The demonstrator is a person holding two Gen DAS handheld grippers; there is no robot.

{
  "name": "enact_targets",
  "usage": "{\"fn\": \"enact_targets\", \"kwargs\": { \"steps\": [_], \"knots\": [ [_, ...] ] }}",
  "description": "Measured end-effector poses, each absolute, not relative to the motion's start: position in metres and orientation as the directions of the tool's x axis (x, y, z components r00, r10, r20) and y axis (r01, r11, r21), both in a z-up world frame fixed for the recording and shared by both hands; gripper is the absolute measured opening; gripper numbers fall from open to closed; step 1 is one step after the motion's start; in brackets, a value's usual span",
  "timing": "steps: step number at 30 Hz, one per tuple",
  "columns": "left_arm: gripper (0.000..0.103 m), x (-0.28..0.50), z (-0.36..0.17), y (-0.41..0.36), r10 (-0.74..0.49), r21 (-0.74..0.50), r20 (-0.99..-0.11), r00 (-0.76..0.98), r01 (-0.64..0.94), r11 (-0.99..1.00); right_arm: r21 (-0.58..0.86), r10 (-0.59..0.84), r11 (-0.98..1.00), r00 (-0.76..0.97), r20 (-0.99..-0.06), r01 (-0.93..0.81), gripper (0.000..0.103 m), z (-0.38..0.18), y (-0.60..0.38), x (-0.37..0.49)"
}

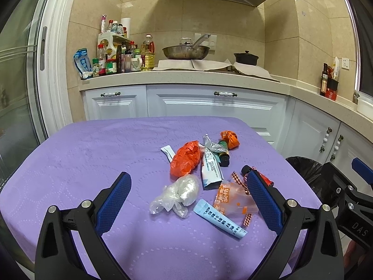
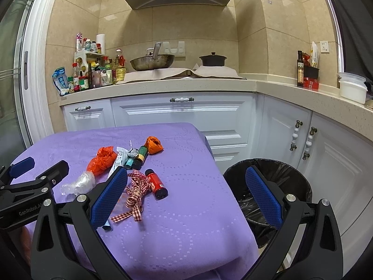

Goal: Collect trash

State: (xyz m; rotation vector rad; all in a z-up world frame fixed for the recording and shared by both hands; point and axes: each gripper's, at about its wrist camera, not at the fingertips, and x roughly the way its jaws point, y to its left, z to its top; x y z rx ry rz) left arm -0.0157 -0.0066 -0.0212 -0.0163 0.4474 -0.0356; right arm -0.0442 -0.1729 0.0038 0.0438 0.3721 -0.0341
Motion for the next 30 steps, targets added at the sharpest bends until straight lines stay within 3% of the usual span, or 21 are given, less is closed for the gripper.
{"fn": "enact_targets", "kwargs": {
  "steps": [30],
  "knots": [
    [0.097,-0.013,-0.025,-0.009,-0.052,-0.023,-0.448,0.892,0.047,0.999,0.045,-0.063,0.995,0.929,-0.365,0.085,0.099,0.001,-0.185,-0.042]
  ]
}}
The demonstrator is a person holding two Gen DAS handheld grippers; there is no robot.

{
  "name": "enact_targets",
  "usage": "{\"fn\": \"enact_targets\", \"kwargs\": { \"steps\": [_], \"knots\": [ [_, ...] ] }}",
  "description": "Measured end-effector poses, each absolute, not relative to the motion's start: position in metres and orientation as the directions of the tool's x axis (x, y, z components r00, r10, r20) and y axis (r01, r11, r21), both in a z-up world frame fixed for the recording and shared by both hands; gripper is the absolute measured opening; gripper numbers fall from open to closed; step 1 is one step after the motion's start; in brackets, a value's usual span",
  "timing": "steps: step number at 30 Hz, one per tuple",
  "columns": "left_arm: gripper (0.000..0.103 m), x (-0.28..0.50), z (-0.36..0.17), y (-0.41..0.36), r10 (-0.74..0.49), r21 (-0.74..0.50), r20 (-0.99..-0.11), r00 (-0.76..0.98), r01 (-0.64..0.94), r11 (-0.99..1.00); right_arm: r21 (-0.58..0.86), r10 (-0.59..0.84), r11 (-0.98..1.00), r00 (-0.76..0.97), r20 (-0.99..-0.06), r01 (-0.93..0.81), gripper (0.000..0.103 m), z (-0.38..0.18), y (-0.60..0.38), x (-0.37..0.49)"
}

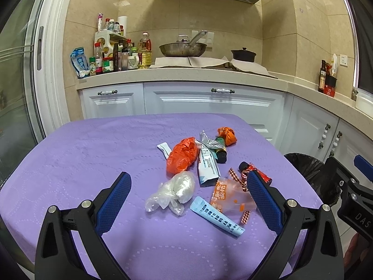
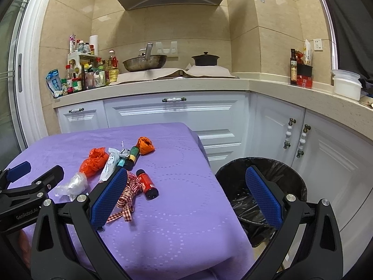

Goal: Collect trash

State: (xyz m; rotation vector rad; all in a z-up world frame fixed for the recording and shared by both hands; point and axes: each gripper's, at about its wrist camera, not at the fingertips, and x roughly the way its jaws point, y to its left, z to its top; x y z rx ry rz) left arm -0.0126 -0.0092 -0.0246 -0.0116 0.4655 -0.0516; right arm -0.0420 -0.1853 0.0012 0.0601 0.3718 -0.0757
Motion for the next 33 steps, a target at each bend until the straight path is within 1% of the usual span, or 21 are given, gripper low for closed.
{"fn": "enact_targets", "kwargs": {
  "steps": [23,33],
  "knots": [
    [0.097,-0.0138,-0.0265,-0.0145,-0.064,-0.021,-0.456,0.887,0.061,0.998,0.045,-0.087,0.993,0.927,-0.365,0.111,0.099,-0.0005,-0.1940,-0.0455],
    [0.097,-0.0091,-0.0338,-0.0100,-0.072,-0.033,-0.478,0.876,0.064,0.997,0.044,-0.081,0.993,0.919,-0.385,0.106,0.099,-0.0074,-0.1912,-0.0408]
  ]
}}
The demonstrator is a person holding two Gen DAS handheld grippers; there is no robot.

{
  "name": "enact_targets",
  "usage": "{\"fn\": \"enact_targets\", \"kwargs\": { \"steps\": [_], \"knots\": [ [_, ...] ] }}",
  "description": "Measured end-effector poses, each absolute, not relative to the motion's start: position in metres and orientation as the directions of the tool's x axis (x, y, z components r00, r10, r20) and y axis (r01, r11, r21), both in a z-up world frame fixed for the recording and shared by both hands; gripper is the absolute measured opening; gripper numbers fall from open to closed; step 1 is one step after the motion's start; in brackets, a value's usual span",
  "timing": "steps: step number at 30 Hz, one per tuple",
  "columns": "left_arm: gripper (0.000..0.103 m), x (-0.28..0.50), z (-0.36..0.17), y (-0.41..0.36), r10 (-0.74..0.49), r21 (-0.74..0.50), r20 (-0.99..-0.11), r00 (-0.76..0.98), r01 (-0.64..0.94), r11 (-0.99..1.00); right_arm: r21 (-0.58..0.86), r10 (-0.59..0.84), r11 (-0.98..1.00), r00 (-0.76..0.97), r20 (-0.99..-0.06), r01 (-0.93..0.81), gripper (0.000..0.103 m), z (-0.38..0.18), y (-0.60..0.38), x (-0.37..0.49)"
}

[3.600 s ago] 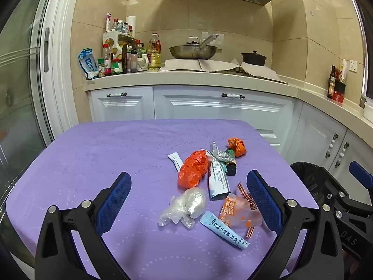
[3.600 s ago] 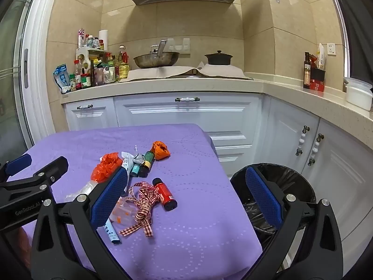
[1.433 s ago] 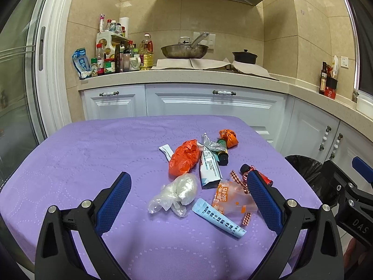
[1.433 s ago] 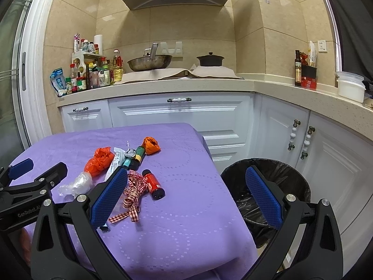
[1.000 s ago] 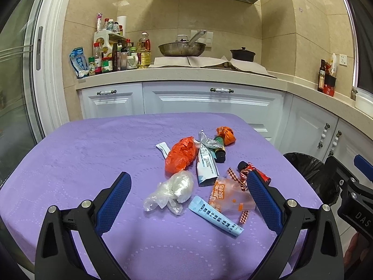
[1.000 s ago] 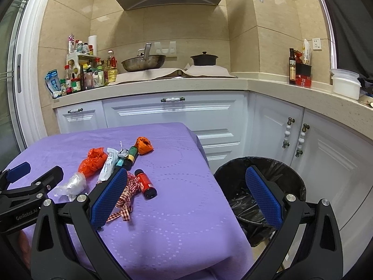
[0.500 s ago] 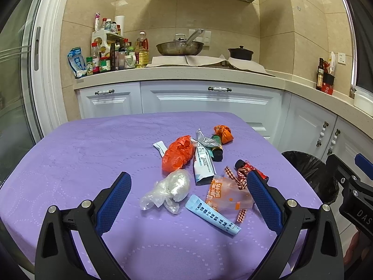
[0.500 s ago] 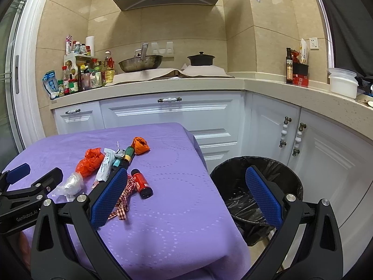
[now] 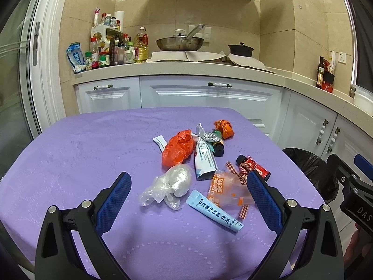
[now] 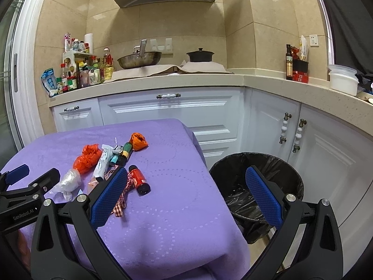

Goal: Collect trash
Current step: 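Grasp the clear plastic bag with the left tool while the right tool grasps the blue toothpaste tube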

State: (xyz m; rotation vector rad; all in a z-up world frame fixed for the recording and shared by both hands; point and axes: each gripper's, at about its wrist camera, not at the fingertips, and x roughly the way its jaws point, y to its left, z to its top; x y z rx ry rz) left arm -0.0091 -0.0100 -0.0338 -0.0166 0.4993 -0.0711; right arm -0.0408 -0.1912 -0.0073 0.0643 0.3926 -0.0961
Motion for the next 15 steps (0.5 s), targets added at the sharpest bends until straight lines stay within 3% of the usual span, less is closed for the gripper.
{"fn": "enact_targets", "kwargs": {
  "steps": [15],
  "knots": [
    [0.096,0.012,-0.064,0.016,-0.037,0.009,-0.551,0.834,0.050,0.999,0.022,-0.005,1.000,0.901,-0.434,0.016,0.099,-0.025,-0.161,-0.019]
  ]
}}
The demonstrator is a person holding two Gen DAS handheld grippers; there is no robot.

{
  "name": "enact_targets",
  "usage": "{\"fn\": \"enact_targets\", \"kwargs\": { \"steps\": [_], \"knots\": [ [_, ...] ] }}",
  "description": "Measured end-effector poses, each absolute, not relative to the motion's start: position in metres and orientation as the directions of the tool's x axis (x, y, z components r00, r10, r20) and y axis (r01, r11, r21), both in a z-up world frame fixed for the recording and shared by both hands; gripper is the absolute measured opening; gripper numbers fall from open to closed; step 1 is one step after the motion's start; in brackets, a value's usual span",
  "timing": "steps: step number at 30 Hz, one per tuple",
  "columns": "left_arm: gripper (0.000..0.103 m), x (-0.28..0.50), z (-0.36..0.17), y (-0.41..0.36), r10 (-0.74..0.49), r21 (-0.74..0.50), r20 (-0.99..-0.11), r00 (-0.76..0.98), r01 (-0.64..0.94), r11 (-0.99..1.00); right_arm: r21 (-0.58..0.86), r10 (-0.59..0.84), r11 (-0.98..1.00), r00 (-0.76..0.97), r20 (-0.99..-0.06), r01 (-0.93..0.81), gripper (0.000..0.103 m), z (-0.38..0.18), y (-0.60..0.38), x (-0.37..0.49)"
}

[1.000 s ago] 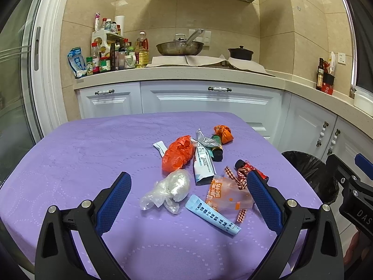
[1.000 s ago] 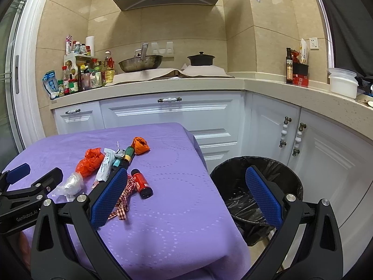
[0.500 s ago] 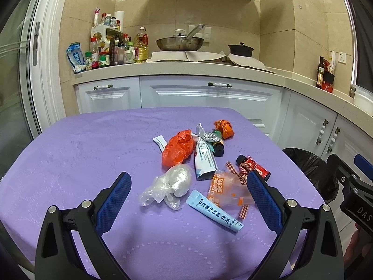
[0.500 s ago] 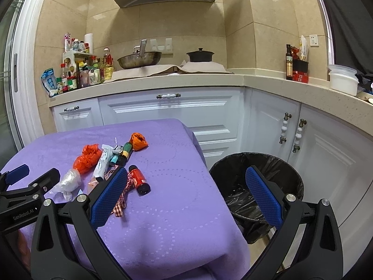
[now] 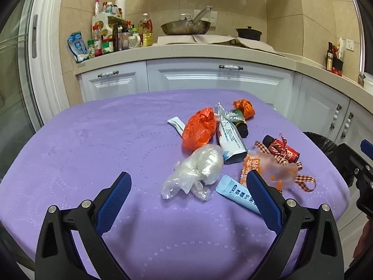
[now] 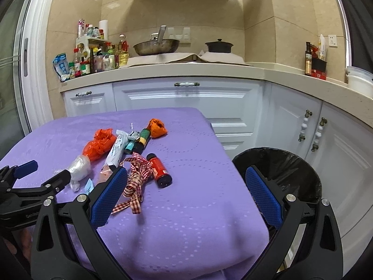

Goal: Collect trash
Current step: 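Grasp the clear plastic bag with the left tool while the right tool grasps the blue toothpaste tube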

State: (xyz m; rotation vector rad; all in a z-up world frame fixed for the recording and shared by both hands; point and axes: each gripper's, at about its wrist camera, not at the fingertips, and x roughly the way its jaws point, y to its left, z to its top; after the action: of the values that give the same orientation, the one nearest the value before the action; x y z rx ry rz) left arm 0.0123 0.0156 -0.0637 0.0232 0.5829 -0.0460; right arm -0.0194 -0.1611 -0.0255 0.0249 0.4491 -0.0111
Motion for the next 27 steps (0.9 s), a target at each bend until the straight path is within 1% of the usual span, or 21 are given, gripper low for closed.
{"fn": "enact_targets", "kwargs": {
  "steps": [3,4,5,6,10,12,17,18,19,20,23,26,27],
  "knots": [
    [0.093,0.021,-0.064,0.013,-0.044,0.012,-0.548,0.835,0.060,0.998,0.024,0.003,1.000,0.894,-0.448,0.009,0.099,-0.029,-0.159,-0.014],
    [0.085,0.024,-0.065,0.012,-0.045,0.015,-0.550,0.834,0.065,0.998,0.025,0.006,1.000,0.892,-0.452,0.006,0.099,-0.030,-0.158,-0.012],
    [0.069,0.028,-0.067,0.011,-0.051,0.017,-0.557,0.829,0.073,0.997,0.025,0.008,1.000,0.890,-0.456,0.004,0.099,-0.031,-0.157,-0.011],
    [0.066,0.033,-0.069,0.010,-0.057,0.018,-0.570,0.820,0.082,0.997,0.025,0.009,1.000,0.889,-0.458,0.002,0.099,-0.032,-0.156,-0.009],
    [0.066,0.043,-0.074,0.009,-0.080,0.007,-0.588,0.805,0.103,0.995,0.027,0.025,1.000,0.883,-0.468,-0.014,0.099,-0.035,-0.153,-0.004],
    [0.054,0.044,-0.076,0.008,-0.101,-0.001,-0.604,0.790,0.126,0.992,0.028,0.035,0.999,0.881,-0.473,-0.024,0.099,-0.036,-0.151,-0.002],
    [0.048,0.039,-0.076,0.008,-0.108,0.020,-0.598,0.794,0.150,0.988,0.039,0.080,0.997,0.876,-0.475,-0.070,0.096,-0.038,-0.142,-0.001],
    [0.045,0.040,-0.075,0.008,-0.108,0.020,-0.596,0.796,0.149,0.989,0.038,0.090,0.996,0.875,-0.475,-0.081,0.094,-0.038,-0.139,-0.001],
    [0.040,0.038,-0.074,0.011,-0.108,0.015,-0.593,0.798,0.145,0.989,0.038,0.106,0.994,0.873,-0.476,-0.100,0.086,-0.038,-0.135,-0.002],
    [0.031,0.037,-0.072,0.013,-0.113,0.011,-0.591,0.799,0.148,0.989,0.037,0.117,0.993,0.871,-0.477,-0.114,0.078,-0.038,-0.133,-0.002],
    [0.031,0.033,-0.067,0.022,-0.111,-0.006,-0.591,0.799,0.132,0.991,0.047,0.166,0.985,0.865,-0.474,-0.164,0.075,-0.037,-0.123,-0.004],
    [0.031,0.026,-0.062,0.032,-0.100,-0.010,-0.587,0.803,0.117,0.993,0.056,0.231,0.971,0.852,-0.469,-0.232,0.061,-0.038,-0.112,-0.010],
    [0.031,0.024,-0.062,0.034,-0.093,-0.006,-0.585,0.806,0.110,0.994,0.053,0.254,0.964,0.843,-0.475,-0.261,0.059,-0.039,-0.106,-0.011]
  ]
}}
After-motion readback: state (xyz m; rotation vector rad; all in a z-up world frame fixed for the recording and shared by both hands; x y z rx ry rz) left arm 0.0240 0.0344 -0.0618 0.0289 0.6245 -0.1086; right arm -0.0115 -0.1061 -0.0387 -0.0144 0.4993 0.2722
